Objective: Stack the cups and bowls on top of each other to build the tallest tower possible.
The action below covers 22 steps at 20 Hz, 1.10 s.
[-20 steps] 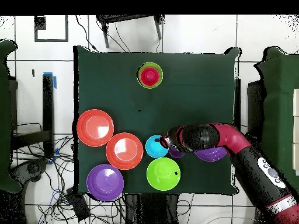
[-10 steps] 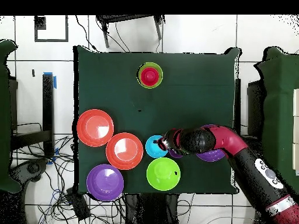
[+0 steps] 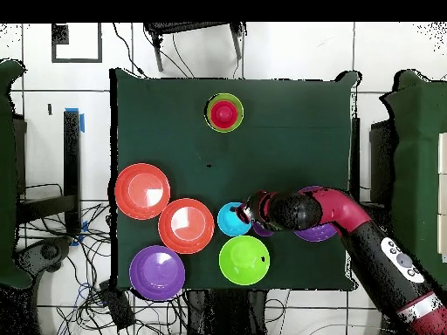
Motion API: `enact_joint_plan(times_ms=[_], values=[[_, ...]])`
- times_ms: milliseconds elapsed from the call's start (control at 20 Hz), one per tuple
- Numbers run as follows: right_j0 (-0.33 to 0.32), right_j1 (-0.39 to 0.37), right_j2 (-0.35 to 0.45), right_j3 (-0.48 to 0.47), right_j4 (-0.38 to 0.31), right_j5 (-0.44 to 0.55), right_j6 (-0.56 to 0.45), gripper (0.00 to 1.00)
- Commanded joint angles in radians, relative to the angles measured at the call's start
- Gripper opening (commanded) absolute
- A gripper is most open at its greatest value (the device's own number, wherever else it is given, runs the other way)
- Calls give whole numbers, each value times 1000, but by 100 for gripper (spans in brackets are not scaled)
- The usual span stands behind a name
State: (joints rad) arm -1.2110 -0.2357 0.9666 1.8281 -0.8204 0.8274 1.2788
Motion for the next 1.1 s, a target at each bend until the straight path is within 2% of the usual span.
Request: enact_joint_plan(times_ms=[50,850,1100], values=[[10,6,-29,-17,-80,-41,-244,100],[-29,14,-44,-6,-118,-50,-279,100],[-31,16,-49,1,-145,-68,-258,100]])
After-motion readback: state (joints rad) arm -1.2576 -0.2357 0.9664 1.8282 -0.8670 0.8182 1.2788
